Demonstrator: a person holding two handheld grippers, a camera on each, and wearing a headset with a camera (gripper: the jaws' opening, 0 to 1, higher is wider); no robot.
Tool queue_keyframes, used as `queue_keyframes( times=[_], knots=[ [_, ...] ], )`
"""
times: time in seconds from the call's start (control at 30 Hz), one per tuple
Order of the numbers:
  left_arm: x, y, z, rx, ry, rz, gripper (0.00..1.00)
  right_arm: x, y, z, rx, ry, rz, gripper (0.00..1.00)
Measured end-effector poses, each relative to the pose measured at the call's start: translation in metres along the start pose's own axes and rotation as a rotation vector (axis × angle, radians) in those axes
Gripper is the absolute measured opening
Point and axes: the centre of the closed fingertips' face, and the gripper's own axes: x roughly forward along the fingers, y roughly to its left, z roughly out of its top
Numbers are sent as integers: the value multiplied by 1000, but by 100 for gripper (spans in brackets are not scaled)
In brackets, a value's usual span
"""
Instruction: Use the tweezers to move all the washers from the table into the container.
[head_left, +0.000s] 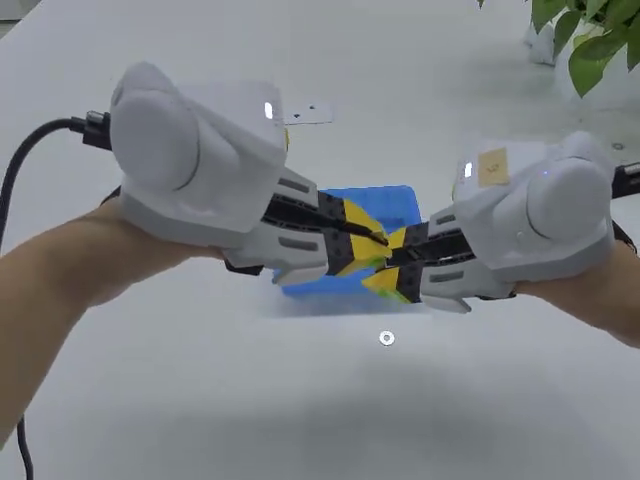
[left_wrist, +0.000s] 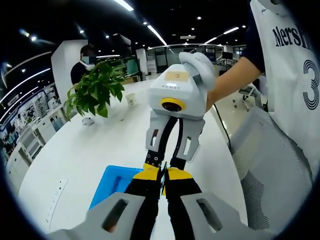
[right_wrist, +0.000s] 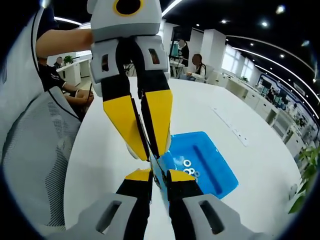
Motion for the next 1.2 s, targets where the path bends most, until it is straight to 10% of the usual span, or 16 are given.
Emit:
queue_keyframes(
  times=[0.6, 1.2],
  knots=[
    [13, -33, -21, -75, 14, -46, 7, 2, 38, -26, 82, -3, 46, 12],
    [23, -26, -32, -105, 41, -29, 7, 9, 30, -39, 124, -17, 39, 13]
  ],
)
